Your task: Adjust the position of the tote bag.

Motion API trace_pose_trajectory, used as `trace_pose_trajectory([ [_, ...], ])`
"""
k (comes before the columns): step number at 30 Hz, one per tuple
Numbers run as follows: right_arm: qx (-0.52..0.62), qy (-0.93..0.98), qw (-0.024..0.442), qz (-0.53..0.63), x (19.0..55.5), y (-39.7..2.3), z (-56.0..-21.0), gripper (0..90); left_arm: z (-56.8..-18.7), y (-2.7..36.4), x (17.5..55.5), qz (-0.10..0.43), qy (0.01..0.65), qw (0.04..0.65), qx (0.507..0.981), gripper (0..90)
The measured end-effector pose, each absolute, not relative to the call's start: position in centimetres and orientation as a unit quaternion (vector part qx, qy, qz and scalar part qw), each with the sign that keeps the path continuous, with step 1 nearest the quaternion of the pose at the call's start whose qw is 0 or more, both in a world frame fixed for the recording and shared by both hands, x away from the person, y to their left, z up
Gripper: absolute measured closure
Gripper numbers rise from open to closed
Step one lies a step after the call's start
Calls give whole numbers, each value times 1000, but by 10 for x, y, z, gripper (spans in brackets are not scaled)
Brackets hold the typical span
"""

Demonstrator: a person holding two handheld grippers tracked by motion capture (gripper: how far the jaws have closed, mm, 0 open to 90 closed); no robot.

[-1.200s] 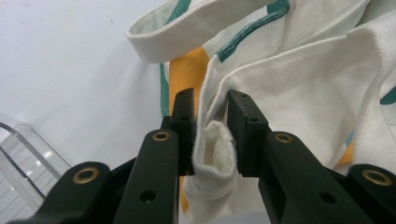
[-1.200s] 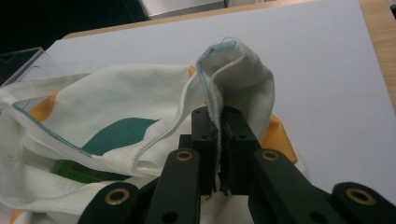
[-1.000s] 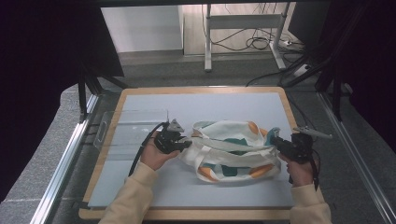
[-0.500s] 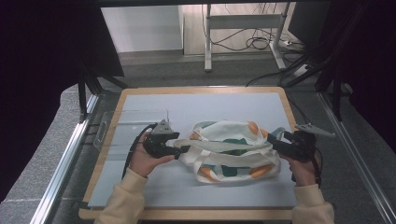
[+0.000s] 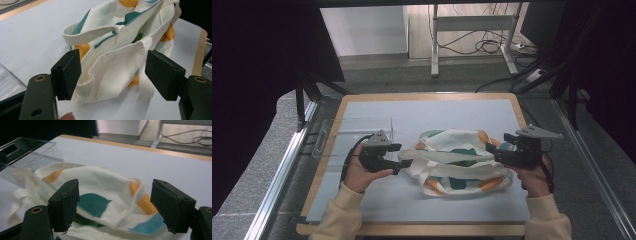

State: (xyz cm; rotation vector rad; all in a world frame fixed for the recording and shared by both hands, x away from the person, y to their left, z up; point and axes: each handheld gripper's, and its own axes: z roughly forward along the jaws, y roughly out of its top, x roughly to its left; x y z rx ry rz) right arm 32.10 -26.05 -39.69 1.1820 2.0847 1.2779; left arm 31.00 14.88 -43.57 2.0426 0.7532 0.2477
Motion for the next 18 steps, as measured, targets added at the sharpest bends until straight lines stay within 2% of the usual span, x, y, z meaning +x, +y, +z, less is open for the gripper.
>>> trace_pose_trajectory([
  [18, 341, 796, 153, 476, 312, -222, -403, 259, -433, 150, 302, 116, 307, 449, 831, 269],
])
